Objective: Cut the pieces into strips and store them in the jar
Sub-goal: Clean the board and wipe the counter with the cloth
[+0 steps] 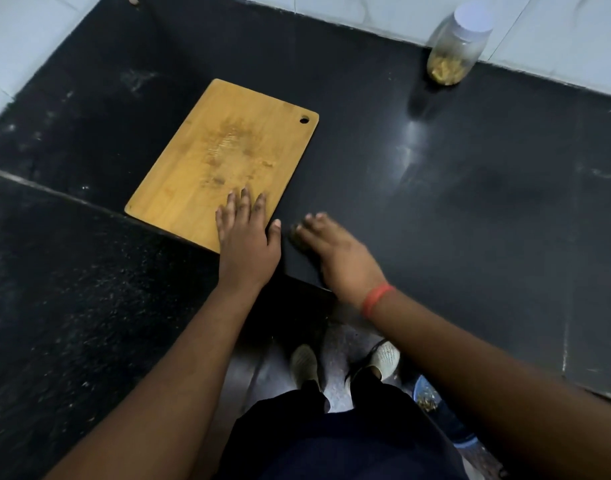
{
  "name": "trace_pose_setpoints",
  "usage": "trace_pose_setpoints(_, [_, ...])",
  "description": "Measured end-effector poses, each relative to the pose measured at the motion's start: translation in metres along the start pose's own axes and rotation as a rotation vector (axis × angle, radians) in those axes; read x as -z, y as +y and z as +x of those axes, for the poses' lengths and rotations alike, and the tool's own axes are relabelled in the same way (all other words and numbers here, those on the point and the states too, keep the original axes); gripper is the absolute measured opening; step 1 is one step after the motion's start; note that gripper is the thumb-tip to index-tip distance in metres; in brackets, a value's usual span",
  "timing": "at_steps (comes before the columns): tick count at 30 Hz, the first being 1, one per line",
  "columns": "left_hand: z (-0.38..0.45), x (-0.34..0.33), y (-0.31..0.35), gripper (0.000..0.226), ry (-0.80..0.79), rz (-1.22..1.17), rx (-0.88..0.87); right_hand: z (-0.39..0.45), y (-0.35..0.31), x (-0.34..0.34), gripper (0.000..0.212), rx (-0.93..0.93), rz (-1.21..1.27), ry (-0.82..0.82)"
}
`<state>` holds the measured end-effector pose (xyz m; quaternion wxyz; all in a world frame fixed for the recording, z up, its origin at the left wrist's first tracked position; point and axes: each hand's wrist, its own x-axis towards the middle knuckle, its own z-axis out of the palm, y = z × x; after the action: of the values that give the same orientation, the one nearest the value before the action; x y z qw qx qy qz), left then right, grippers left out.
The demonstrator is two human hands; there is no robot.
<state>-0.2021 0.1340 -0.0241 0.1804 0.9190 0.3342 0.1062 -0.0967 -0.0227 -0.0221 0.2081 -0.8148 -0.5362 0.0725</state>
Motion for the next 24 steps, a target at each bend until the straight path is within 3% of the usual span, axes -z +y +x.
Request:
trace_pose_setpoints(2, [0.004,0.001,0.001,0.055,-0.003,0.002,0.001,-0.03,-0.011,0.0,0.055,0.116,0.059,-0.1])
trace_pose_setpoints(4, [0.009,-0.001,0.005,0.057,-0.014,0.01,-0.016,-0.048,-0.005,0.007,0.054,0.083,0.151,-0.111])
trace_pose_setpoints(9, [0.025,-0.016,0.037,0.059,-0.06,0.036,-0.086,-0.015,0.084,0.049,0.053,-0.401,0.144,0.287])
trace_pose_setpoints(12, [0.036,-0.023,0.062,0.058,-0.064,0.024,-0.12,0.024,0.134,0.068,0.058,-0.592,0.049,0.301])
trace_pose_setpoints(14, [0.043,-0.026,0.074,0.058,-0.057,0.018,-0.132,0.043,0.137,0.062,0.053,-0.514,-0.012,0.252])
trace_pose_setpoints(16, [0.049,-0.027,0.078,0.057,-0.048,0.012,-0.125,0.045,0.121,0.049,0.049,-0.304,-0.035,0.17])
trace_pose_setpoints(20, [0.06,-0.03,0.089,0.057,-0.041,-0.004,-0.109,-0.018,0.092,0.044,0.053,-0.008,0.077,-0.027])
trace_pose_setpoints(22, [0.068,-0.033,0.095,0.057,-0.042,-0.01,-0.103,-0.045,0.096,0.052,0.056,-0.001,0.136,-0.063])
trace_pose_setpoints(24, [0.073,-0.037,0.105,0.058,-0.052,-0.013,-0.103,-0.046,0.122,0.067,0.044,-0.142,0.168,0.119])
